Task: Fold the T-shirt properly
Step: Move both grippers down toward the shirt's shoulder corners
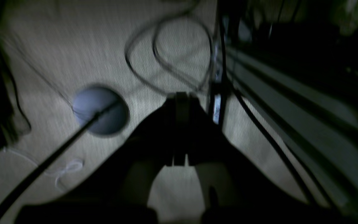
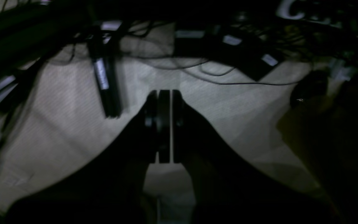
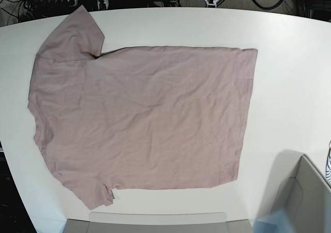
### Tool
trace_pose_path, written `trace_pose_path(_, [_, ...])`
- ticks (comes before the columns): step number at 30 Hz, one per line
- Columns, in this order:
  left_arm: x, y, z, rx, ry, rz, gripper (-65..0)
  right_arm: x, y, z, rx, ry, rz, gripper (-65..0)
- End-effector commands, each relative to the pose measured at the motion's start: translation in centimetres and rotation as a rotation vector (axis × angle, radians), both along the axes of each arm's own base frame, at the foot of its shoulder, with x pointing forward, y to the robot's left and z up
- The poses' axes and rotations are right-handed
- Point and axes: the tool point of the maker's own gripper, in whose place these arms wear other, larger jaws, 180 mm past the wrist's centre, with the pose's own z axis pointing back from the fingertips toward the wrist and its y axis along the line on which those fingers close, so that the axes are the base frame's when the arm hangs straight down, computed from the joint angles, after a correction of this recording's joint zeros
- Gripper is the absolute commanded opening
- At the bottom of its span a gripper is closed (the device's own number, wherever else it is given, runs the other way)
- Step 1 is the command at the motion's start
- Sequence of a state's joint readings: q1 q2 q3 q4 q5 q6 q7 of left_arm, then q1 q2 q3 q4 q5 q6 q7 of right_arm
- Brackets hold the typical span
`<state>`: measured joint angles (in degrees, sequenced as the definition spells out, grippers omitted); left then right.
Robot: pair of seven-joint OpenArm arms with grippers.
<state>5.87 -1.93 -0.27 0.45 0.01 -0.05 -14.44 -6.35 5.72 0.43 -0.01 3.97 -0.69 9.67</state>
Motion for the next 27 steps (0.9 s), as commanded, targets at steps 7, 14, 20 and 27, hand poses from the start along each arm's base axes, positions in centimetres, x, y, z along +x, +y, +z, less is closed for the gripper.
trace_pose_path(7, [-4.5,2.2,3.1,0.059,-0.227,-0.041,-64.8,-4.3,-2.7,2.4,-0.034,-0.213,0.021,-65.0])
trace_pose_path(14, [-5.8,3.4,10.0,0.105,-0.609,-0.115,-64.6,-6.2,-2.6,7.2,-0.029,-0.527,0.055,-65.0])
trace_pose_path(20, [-6.2,3.3,13.0,0.112,-0.745,-0.138,-64.6,-7.2,-2.6,9.4,-0.022,-0.625,0.069,-65.0])
trace_pose_path(27, [-4.7,3.5,18.6,0.128,-0.954,-0.173,-64.6,-6.0,-0.5,13.4,0.036,-0.798,0.063,-65.0])
